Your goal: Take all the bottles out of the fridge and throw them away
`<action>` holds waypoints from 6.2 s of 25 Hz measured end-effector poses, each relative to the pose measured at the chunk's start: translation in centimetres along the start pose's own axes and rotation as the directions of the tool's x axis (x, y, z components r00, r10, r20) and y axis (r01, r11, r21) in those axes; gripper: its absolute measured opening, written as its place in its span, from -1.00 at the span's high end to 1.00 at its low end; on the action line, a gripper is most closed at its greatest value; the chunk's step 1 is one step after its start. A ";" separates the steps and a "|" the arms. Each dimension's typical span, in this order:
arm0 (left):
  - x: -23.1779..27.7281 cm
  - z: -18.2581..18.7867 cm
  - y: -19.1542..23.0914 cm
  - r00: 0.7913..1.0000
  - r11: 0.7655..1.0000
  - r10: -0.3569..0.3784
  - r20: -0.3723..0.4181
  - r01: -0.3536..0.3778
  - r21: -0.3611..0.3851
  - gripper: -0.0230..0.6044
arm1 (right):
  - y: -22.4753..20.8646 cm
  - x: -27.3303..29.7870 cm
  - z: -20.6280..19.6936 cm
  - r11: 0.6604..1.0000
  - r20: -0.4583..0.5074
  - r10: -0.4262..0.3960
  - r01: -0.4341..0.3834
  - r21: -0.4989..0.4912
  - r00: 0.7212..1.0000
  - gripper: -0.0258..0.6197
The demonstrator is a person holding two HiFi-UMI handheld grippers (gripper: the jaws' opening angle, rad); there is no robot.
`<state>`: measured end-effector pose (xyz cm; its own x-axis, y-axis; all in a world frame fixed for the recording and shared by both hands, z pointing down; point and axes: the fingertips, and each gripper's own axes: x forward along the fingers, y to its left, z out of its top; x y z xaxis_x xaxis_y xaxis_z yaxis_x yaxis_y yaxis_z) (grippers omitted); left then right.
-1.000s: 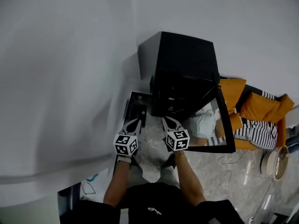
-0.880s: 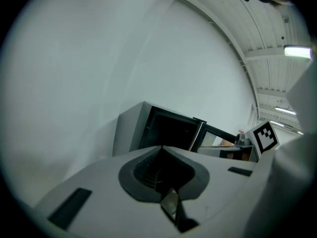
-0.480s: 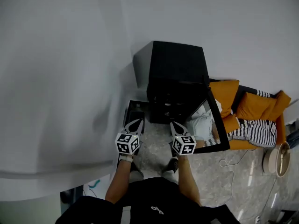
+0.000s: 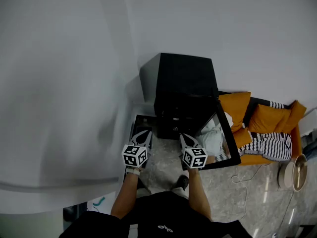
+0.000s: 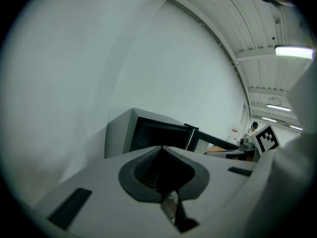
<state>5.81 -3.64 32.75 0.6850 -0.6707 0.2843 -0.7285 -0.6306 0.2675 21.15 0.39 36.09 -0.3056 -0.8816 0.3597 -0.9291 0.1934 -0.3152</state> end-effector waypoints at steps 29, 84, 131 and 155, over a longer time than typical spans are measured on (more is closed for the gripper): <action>5.3 -6.3 3.2 0.994 1.000 -0.016 -0.107 0.014 -0.022 0.92 | -3.4 6.2 -6.2 1.000 -0.145 0.014 -0.013 0.007 0.989 0.90; 18.9 -31.6 11.9 0.986 0.988 -0.129 -0.107 0.137 0.072 0.92 | -24.1 31.1 -33.5 0.945 -0.146 -0.319 0.302 -0.127 0.937 -0.06; -1.4 -5.8 1.9 0.996 0.995 0.091 -0.022 -0.090 0.043 0.92 | -1.6 5.4 -10.9 0.996 -0.193 -0.032 0.014 -0.093 0.981 -0.06; -9.8 -10.5 16.4 0.947 0.942 0.316 -0.052 -0.320 -0.100 0.92 | 10.3 17.4 -16.5 0.965 -0.363 0.133 -0.204 -0.163 0.922 -0.06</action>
<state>-12.87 -3.30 44.04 0.4184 -0.8145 0.4019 -0.9056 -0.3403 0.2532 2.78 -5.90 53.55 -0.4812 -0.6311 0.6085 -0.8687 0.4364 -0.2343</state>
